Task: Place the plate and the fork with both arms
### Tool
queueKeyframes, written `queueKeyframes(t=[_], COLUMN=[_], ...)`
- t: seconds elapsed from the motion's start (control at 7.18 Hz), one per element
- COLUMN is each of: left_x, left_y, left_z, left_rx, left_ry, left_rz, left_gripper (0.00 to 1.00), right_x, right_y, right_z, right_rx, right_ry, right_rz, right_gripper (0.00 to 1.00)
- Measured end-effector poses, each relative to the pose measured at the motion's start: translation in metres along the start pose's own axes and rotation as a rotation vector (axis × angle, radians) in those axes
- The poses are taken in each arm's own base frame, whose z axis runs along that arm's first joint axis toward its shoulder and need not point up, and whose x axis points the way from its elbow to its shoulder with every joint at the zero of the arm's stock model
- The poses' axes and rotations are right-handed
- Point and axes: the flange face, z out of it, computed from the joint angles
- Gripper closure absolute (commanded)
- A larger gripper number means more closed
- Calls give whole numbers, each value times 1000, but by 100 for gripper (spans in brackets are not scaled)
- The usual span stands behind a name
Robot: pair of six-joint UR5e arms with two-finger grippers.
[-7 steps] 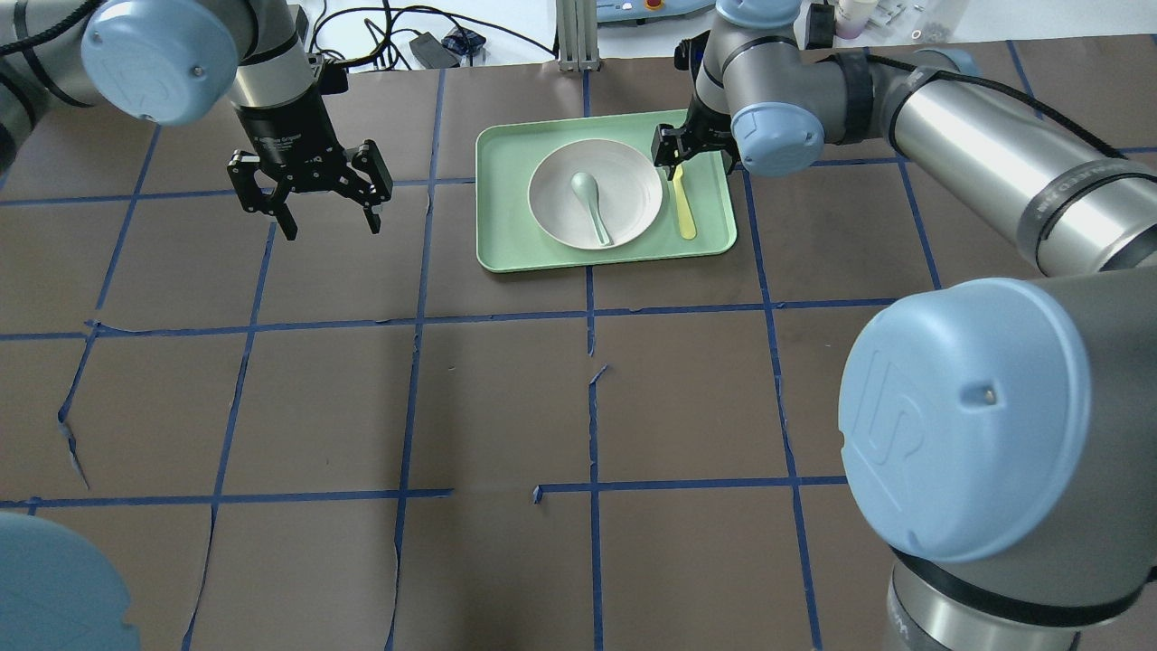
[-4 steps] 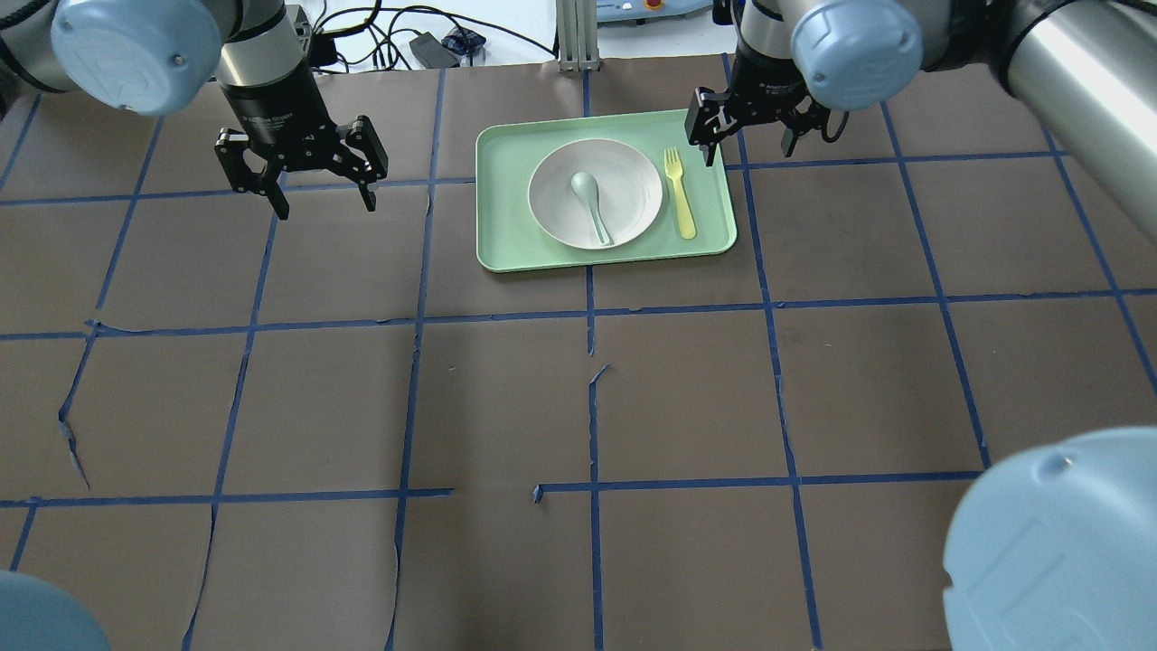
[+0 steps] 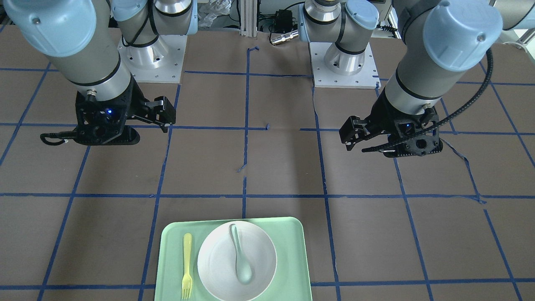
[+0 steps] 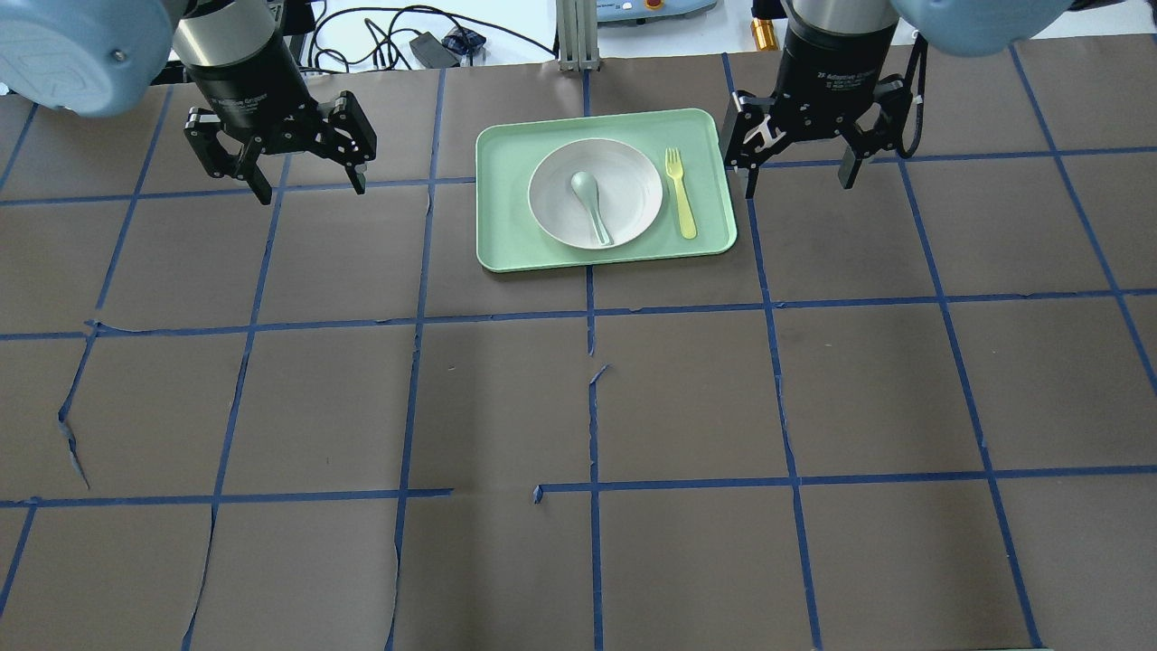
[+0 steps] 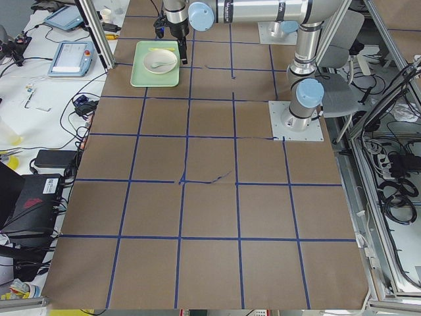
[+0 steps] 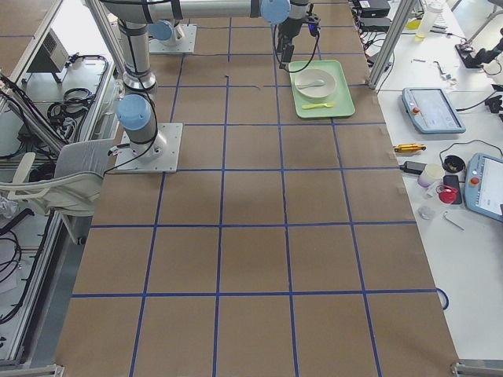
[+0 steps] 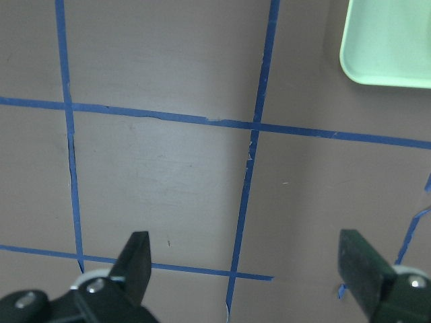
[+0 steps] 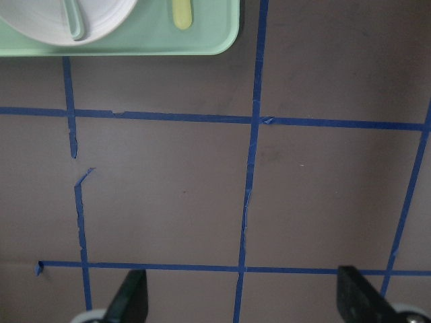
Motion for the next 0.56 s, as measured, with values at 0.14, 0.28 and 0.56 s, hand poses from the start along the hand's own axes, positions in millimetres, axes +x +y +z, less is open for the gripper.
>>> queueKeyframes(t=[0.14, 0.28, 0.56], left_x=[-1, -3, -7], left_y=[5, 7, 2], left_z=[0, 3, 9], left_rx=[3, 5, 4], left_ry=[0, 1, 6], left_rz=[2, 3, 6], left_gripper=[0, 0, 0], right_x=[-1, -3, -5], right_y=[9, 18, 25], right_z=[-4, -5, 1], right_rx=[-7, -7, -13], right_ry=[-1, -2, -2], right_rz=[5, 18, 37], right_gripper=[0, 0, 0])
